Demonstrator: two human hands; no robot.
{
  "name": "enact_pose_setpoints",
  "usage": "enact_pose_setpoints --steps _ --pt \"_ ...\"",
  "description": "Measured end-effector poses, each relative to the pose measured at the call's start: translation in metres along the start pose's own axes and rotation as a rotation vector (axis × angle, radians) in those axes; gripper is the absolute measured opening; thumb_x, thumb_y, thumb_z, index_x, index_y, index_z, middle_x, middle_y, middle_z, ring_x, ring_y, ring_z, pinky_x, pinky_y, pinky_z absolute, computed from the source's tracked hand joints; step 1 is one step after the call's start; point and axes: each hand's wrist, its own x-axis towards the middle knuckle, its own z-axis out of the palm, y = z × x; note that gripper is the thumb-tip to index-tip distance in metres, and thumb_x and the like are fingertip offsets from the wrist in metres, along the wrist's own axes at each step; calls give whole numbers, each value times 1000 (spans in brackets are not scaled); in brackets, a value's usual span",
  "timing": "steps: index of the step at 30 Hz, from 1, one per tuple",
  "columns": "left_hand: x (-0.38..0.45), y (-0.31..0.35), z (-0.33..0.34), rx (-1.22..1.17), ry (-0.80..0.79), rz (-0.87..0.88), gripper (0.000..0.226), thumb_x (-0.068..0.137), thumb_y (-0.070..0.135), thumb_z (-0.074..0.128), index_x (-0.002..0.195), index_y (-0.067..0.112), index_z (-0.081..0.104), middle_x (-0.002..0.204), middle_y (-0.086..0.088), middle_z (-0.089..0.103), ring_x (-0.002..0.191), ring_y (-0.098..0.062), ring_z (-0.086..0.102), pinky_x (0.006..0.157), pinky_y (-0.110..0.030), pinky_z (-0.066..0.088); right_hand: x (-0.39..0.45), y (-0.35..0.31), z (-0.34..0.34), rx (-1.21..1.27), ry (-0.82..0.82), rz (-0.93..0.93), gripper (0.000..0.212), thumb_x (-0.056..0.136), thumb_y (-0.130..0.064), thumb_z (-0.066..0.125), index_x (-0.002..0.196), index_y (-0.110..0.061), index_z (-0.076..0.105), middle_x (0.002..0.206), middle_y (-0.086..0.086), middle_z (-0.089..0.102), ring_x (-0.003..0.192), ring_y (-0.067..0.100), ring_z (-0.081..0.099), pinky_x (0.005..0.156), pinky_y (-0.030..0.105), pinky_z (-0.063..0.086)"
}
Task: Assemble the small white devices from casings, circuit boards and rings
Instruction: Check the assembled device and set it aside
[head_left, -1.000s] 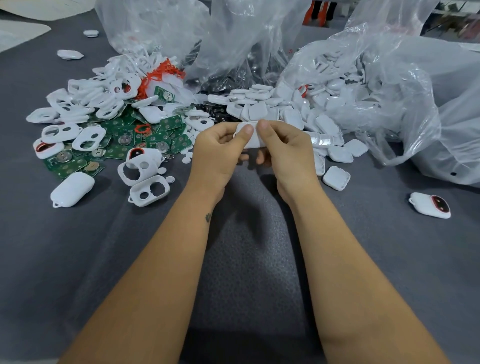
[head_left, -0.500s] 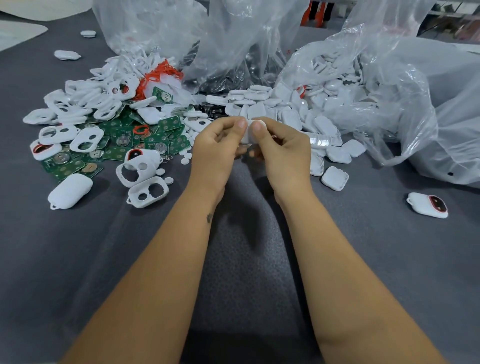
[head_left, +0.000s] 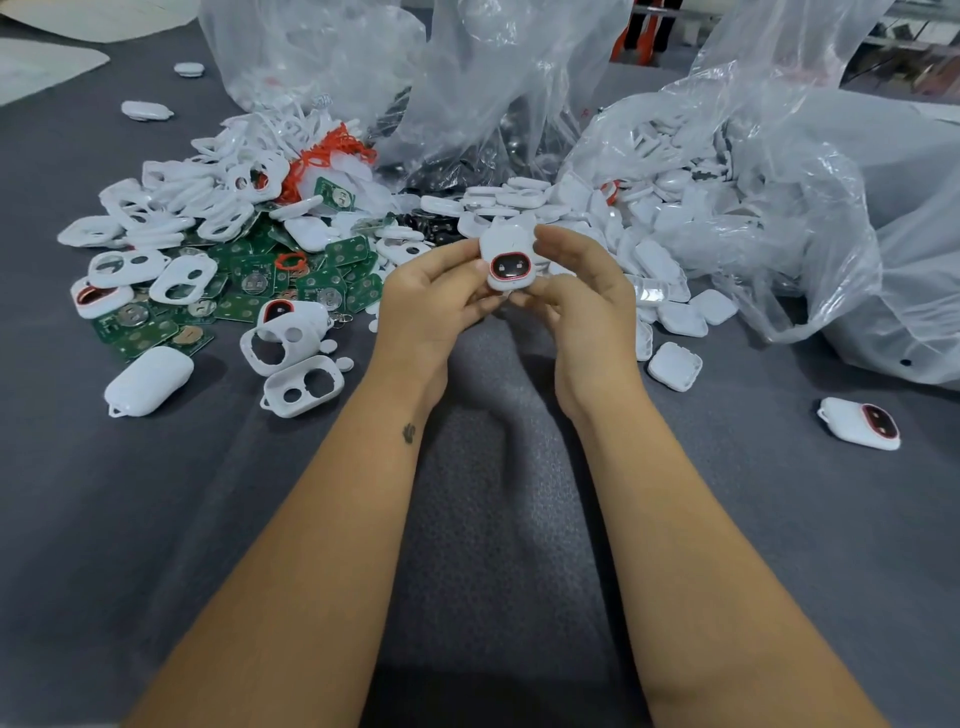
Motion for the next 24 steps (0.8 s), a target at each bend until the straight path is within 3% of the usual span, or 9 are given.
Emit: enact_pose_setpoints --steps 3,5,12,18,24 --pt "-1 1 0 -20 -6 16 20 93 0 57 101 13 70 87 -2 77 82 -12 72 71 -20 56 0 -3 -1 111 -35 49 37 80 17 44 102 -4 65 91 6 69 68 13 67 65 25 57" --pt "-2 2 0 -37 -12 19 20 93 -1 57 100 13 70 87 0 76 81 -9 71 71 -19 55 0 -4 -1 149 -47 71 31 84 13 46 101 -3 65 83 6 71 68 16 66 66 26 56" --pt "-2 3 0 -33 -31 0 22 93 0 57 97 17 71 87 2 76 82 -10 70 76 -22 57 1 2 -1 47 -54 50 25 88 11 55 108 0 65 88 11 69 81 19 66 72 24 55" --pt "-3 2 2 49 -58 -19 25 91 -1 57 107 14 69 97 -2 74 90 -14 68 86 -28 57 1 1 -1 19 7 0 23 83 13 60 93 -7 64 65 0 68 61 10 64 59 19 51" --pt "-4 2 2 101 -86 -9 30 91 -1 56 115 12 68 98 1 74 90 -9 68 81 -23 56 2 -1 -2 44 26 23 23 81 14 61 89 -8 63 64 3 64 55 12 59 59 21 50"
